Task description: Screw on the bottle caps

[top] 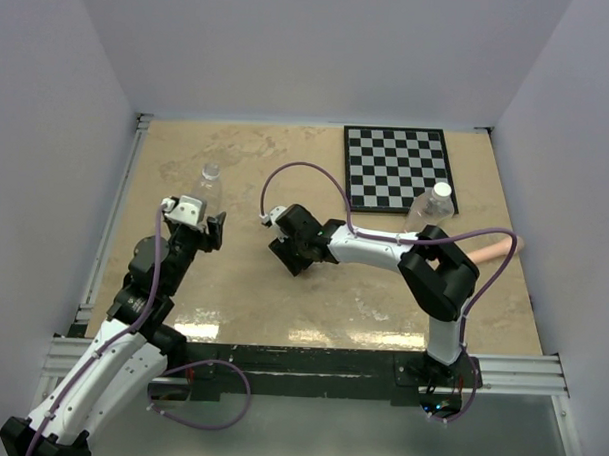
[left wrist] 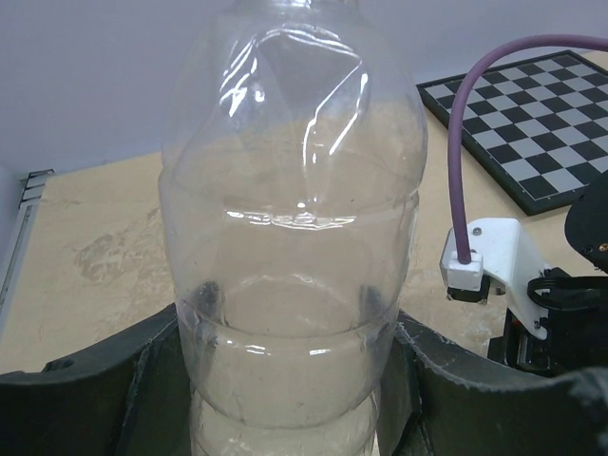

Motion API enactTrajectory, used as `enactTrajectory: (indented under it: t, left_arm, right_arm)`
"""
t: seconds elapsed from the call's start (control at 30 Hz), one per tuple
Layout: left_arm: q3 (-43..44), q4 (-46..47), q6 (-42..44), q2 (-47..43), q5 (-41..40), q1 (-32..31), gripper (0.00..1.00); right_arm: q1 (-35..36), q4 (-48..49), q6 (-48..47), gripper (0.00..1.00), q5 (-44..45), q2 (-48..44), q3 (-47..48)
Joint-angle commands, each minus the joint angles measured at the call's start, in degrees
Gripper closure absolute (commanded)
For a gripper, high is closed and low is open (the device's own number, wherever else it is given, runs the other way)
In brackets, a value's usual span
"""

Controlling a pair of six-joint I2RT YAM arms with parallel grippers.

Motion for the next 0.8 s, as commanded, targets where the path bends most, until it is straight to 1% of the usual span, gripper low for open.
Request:
enactTrajectory:
  t: [0.0, 0.1, 0.17, 0.23, 0.37, 0.4, 0.57, 0.67, 0.77]
  left_arm:
    - [0.0, 2.5, 1.3, 0.3, 1.0, 0.3, 0.8]
    - [0.0, 2.5, 1.2, 0.6, 1.4, 0.3, 0.8]
    - [0.1, 2.5, 1.3, 0.8, 1.6, 0.3, 0.81]
    - [0.1, 2.4, 1.5, 0.9, 2.0, 0.3, 0.81]
    - [0.1, 2.4, 2.1, 1.4, 4.2, 0.3, 0.83]
    - [0.1, 2.4, 2.2, 1.7, 5.1, 0.3, 0.83]
    - [0.1, 3.2, 2.5, 3.0, 9.6, 0.3, 0.83]
    - [0.4, 3.3, 3.1, 4.2, 15.3, 0.3, 0.83]
    - [0.3, 4.1, 3.7, 4.9, 20.5, 0.3, 0.84]
  right_arm:
    - [0.3, 0.1, -0.3, 0.52, 1.3, 0.2, 2.3]
    - [0.4, 0.0, -0.4, 0.56, 1.7, 0.3, 2.2]
    - [0.4, 0.2, -0.4, 0.61, 2.2, 0.0, 2.0]
    - [0.4, 0.4, -0.4, 0.69, 2.2, -0.2, 1.9]
    - [0.4, 0.5, -0.7, 0.89, 1.5, -0.9, 1.6]
    - [0.4, 0.9, -0.7, 0.92, 1.0, -1.6, 1.3]
    - [0.3, 3.1, -1.6, 1.0, -2.5, -7.0, -0.2]
    - [-0.4, 3.8, -2.5, 1.0, -3.4, -11.0, -0.6]
    - [-2.4, 4.6, -3.8, 1.0, -8.2, -16.4, -1.3]
